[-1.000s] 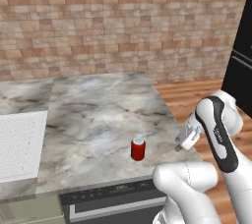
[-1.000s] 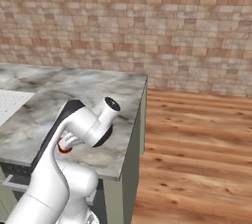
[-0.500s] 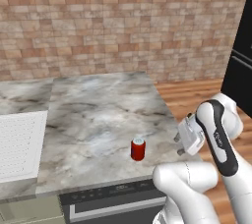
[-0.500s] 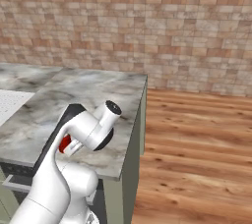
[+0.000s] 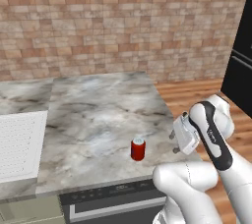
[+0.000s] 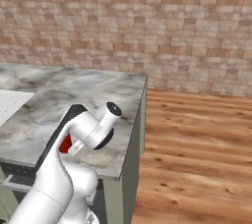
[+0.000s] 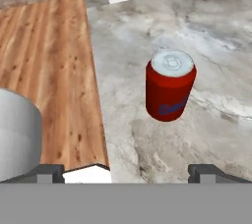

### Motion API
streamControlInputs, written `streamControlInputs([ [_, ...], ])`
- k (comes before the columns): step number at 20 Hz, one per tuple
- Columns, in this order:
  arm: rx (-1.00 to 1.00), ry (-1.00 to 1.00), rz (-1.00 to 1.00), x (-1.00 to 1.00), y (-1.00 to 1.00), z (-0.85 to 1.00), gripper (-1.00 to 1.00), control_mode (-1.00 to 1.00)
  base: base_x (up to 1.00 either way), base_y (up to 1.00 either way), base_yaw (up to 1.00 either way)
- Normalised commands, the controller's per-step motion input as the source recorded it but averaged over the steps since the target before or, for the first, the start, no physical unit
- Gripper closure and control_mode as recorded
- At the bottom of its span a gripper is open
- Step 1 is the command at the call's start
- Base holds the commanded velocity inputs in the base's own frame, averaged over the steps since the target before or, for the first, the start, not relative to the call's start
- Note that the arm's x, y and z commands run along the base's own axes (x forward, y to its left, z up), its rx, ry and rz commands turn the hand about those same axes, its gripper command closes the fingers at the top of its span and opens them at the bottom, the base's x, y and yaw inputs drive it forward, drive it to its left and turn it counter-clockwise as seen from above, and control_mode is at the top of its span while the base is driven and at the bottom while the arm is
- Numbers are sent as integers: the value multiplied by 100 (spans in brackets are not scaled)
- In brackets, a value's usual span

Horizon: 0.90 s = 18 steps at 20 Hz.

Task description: Pick the can from the counter and place it in the open cabinet.

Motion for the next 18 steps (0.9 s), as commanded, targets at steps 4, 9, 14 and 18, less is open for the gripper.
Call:
streamControlInputs([
  [4, 0, -1, 3, 36, 0, -6, -100, -100, 0, 0, 0],
  [9, 0, -2, 4, 29, 0, -8, -100, -100, 0, 0, 0],
  [14, 2, 0, 5, 32, 0, -10, -100, -100, 0, 0, 0],
  [18, 2, 0, 5, 23, 0, -10, -100, -100, 0, 0, 0],
])
